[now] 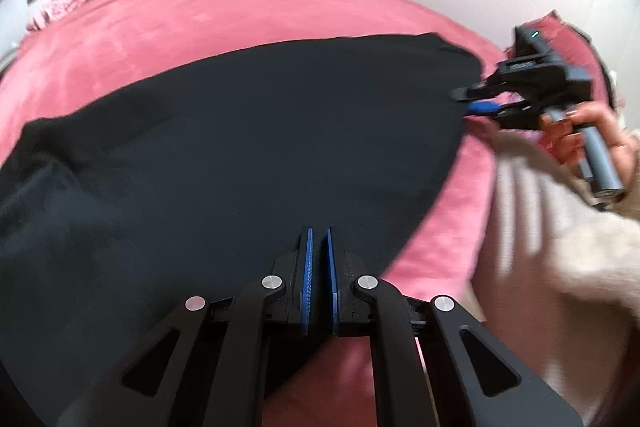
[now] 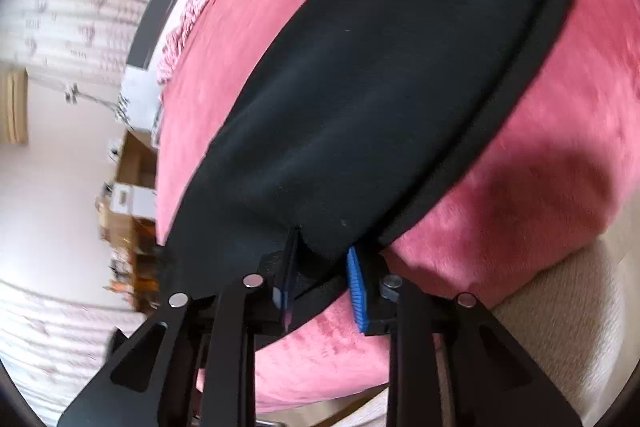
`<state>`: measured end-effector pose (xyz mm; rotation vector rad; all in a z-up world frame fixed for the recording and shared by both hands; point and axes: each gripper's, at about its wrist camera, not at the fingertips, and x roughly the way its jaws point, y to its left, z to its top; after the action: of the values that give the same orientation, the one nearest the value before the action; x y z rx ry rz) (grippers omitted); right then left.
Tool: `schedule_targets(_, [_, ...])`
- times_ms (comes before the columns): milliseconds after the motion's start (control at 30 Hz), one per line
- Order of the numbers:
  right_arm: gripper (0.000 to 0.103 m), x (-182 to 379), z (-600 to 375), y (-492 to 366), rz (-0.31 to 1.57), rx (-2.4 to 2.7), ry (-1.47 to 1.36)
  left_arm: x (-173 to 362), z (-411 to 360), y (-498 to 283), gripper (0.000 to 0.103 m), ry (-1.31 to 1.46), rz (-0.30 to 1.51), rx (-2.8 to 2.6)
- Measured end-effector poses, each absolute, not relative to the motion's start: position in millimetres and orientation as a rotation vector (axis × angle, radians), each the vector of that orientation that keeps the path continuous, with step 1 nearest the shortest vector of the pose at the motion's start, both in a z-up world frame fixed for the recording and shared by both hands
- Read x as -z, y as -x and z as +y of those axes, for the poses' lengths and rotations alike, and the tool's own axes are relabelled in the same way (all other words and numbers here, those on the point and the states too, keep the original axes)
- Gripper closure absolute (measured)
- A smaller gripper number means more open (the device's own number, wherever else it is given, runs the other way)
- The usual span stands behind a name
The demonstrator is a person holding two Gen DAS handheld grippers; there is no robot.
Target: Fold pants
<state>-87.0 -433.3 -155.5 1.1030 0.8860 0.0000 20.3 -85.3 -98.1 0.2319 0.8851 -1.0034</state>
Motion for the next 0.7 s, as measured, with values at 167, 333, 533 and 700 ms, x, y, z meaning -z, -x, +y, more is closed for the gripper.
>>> schedule_targets(167, [0.080, 162, -443, 99, 0.860, -0.009, -1.182, 97, -95, -2, 0.097, -0.375, 0.826, 1.005])
schedule_targets(333, [0.079, 153, -453, 109, 0.829, 0.031, -1.162, 107, -107, -7, 0.097, -0.408, 0.826, 0.972])
schedule_targets(533, [0.097, 136, -449, 105, 0.821, 0.041, -1.102, 108, -110, 3, 0.103, -0.449, 0.817, 0.983])
schedule_targets(700, [0.097, 121, -451, 113, 0.782, 0.001, -1.160, 85, -92, 4, 0.103, -0.348, 0.849, 1.028])
